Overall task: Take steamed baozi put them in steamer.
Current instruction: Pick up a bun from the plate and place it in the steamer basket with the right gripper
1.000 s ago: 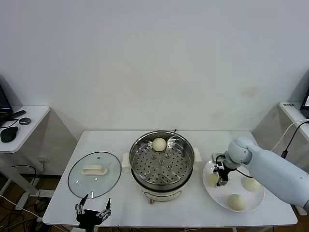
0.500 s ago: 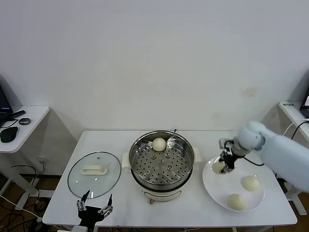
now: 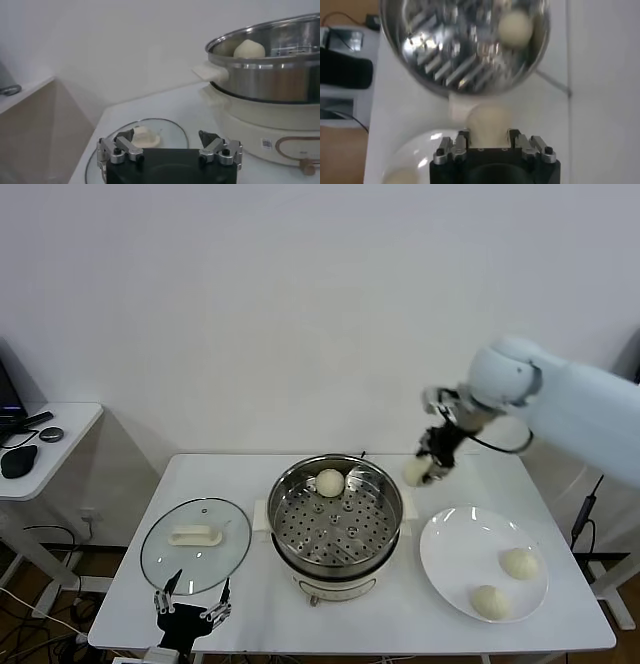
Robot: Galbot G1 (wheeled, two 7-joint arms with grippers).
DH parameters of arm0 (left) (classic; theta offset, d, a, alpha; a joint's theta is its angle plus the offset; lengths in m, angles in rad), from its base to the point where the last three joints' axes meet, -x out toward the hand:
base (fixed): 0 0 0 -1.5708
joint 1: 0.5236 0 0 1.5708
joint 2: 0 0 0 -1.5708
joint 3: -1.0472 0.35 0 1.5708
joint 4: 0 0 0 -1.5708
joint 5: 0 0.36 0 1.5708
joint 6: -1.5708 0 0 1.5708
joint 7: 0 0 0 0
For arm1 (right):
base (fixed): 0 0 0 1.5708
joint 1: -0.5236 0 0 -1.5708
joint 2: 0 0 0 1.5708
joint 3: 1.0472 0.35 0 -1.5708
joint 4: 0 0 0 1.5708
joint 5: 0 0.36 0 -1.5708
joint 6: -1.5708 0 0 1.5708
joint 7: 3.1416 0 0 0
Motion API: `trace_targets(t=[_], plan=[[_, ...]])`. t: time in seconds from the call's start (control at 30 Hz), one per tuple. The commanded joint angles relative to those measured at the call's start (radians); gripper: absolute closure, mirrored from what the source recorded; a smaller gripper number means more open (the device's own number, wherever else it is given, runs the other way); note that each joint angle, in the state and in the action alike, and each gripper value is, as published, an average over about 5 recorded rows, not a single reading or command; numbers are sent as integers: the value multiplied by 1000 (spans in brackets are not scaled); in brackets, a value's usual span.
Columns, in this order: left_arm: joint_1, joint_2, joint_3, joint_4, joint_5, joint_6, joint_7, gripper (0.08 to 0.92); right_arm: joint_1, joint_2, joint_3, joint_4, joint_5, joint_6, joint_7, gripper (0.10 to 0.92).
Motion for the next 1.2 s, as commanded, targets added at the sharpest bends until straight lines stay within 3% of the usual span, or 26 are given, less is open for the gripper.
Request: trace_targets(t=[0.03,0.43,1.2], plan=[[-10,-6,-1,-28,3,8,2,177,176,273,-117,-52,199,-84,6,532],[-18,-30,6,-49,-19,5,-4,177,28,534,-149,-201,206,-136,66,524],[-42,-19,-6,-59,-52,8,4,177,-188,637,-170,-318,45,-137,145,514]])
